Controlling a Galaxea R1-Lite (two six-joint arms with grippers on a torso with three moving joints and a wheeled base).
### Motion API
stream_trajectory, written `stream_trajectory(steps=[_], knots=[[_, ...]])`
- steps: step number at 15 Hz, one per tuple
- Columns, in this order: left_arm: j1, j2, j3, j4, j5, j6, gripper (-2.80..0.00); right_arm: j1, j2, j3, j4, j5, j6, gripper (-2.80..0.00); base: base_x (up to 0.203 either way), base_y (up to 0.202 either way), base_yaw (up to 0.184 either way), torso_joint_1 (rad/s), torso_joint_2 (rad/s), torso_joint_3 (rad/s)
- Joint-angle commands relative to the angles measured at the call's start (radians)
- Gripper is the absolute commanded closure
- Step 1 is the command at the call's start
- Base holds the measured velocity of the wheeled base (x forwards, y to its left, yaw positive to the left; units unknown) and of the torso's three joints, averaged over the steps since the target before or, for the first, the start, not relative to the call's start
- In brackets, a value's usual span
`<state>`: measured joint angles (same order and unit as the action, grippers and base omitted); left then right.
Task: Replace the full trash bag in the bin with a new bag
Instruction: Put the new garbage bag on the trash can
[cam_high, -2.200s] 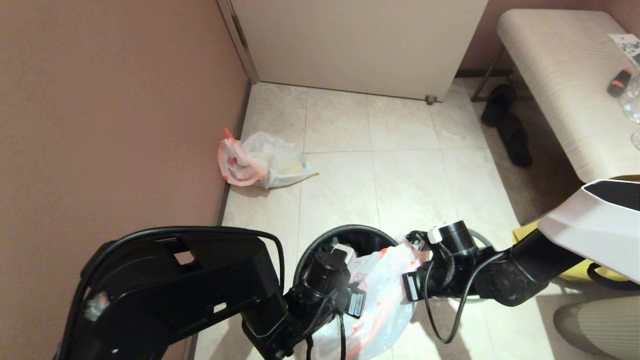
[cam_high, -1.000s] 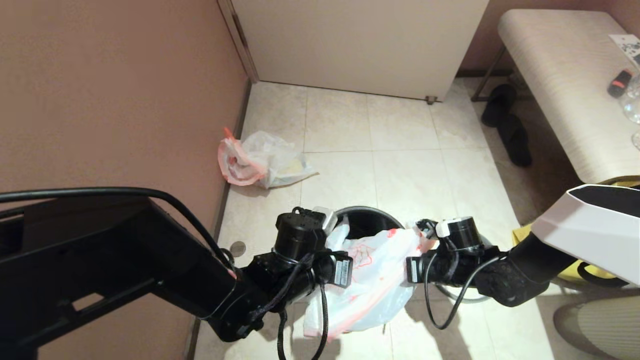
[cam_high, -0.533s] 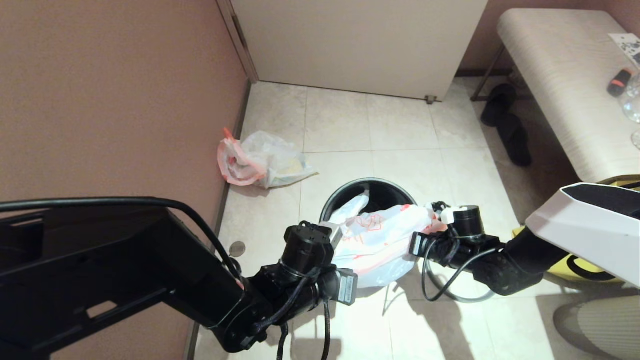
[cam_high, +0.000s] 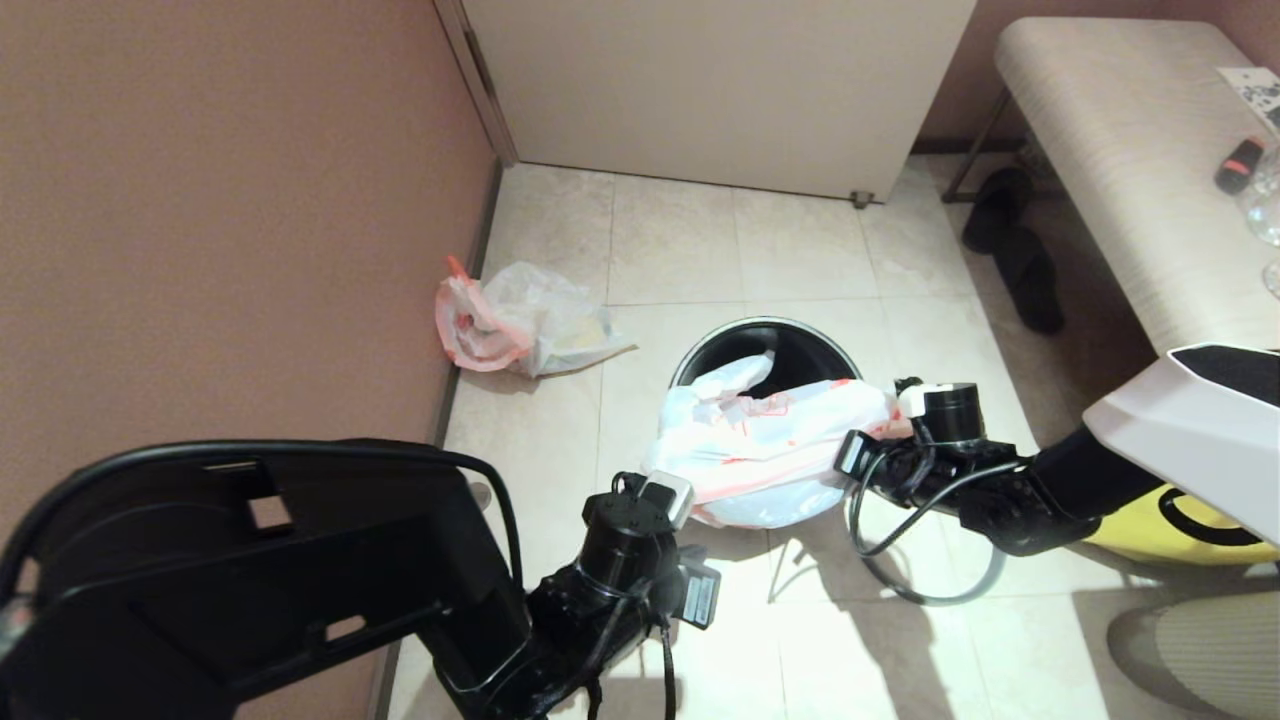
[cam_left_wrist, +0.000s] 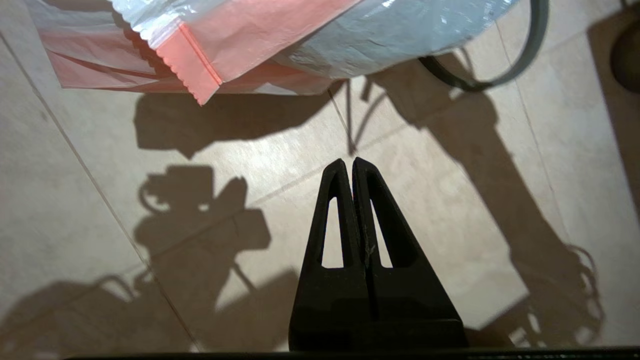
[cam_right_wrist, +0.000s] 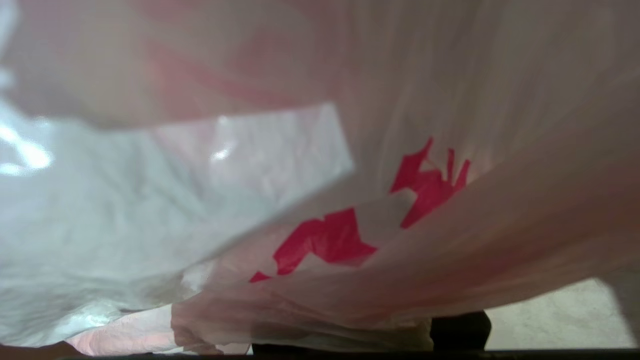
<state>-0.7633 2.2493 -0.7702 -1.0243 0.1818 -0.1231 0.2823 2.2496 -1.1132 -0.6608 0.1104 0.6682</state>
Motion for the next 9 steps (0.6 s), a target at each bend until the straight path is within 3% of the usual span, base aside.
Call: stream_trajectory(steps=[1,3,5,9], knots=[[0.008,0.105,0.002,-0.119,0.028,0.034,0.0,-0.002,-0.032,-0.004,0.003,0.003,0.013,0.0,0.0,0.0,0.0,0.0,0.0,0.0],[0.017,0.182,-0.03,-0.283,0.122,0.083,0.0,0.0,-0.038,-0.004,0.015,0.008,0.018,0.0,0.0,0.0,0.0,0.0,0.0,0.0],[0.023,0.202,-0.074,-0.329,0.181,0.098,0.0,0.0,-0.041,-0.004,0.027,0.011,0.019,0.0,0.0,0.0,0.0,0.0,0.0,0.0],[0.04,0.198,-0.096,-0.382,0.208,0.108,0.0,0.003,-0.042,-0.004,0.044,0.026,0.019,0.0,0.0,0.0,0.0,0.0,0.0,0.0]])
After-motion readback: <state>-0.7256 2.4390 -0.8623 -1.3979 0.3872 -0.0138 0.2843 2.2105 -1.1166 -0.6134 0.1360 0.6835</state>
